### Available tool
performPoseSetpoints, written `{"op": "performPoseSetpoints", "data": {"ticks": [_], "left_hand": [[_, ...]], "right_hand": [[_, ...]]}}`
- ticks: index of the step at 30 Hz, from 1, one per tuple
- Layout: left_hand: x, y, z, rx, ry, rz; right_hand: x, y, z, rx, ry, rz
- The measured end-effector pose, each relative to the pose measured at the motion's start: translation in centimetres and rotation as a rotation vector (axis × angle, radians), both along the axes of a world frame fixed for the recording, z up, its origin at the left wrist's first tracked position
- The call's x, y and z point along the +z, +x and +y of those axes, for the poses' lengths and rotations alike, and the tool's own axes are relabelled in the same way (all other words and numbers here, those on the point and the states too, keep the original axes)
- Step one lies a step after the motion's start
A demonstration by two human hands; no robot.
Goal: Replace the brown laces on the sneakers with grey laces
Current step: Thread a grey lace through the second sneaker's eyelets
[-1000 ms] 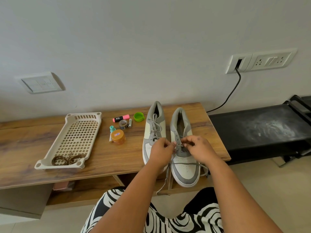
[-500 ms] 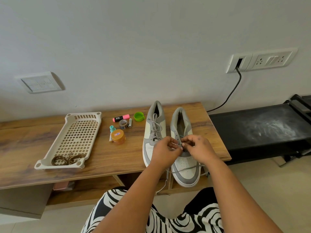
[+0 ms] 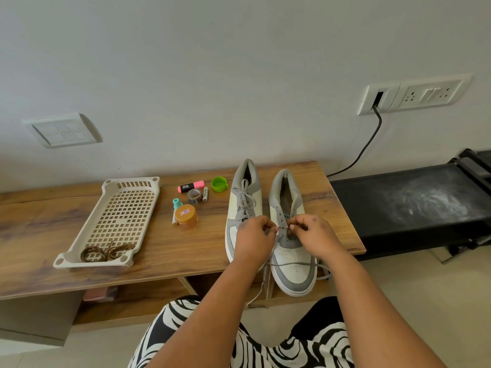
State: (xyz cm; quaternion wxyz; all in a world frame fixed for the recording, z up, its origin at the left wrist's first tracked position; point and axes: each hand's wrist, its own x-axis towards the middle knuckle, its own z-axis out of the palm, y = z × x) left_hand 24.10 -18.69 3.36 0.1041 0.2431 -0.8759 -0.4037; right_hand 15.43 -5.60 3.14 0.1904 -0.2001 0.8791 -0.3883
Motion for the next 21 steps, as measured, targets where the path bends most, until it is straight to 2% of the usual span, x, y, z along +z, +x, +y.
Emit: {"op": "performPoseSetpoints", "data": {"ticks": [5, 16, 21], "left_hand": [[-0.20, -0.26, 0.18, -0.052, -0.093, -0.024], [-0.28, -0.39, 0.29, -0.025, -0.015, 0.023], [-0.40, -0.45, 0.22, -0.014, -0.046, 0.025]], "right_hand": [[-0.10, -0.02, -0.03, 0.007, 0.015, 0.007], [0.08, -0.01, -0.03, 0.021, -0.012, -0.010], [0.08, -0.01, 0.04, 0.021, -0.026, -0.027]]}}
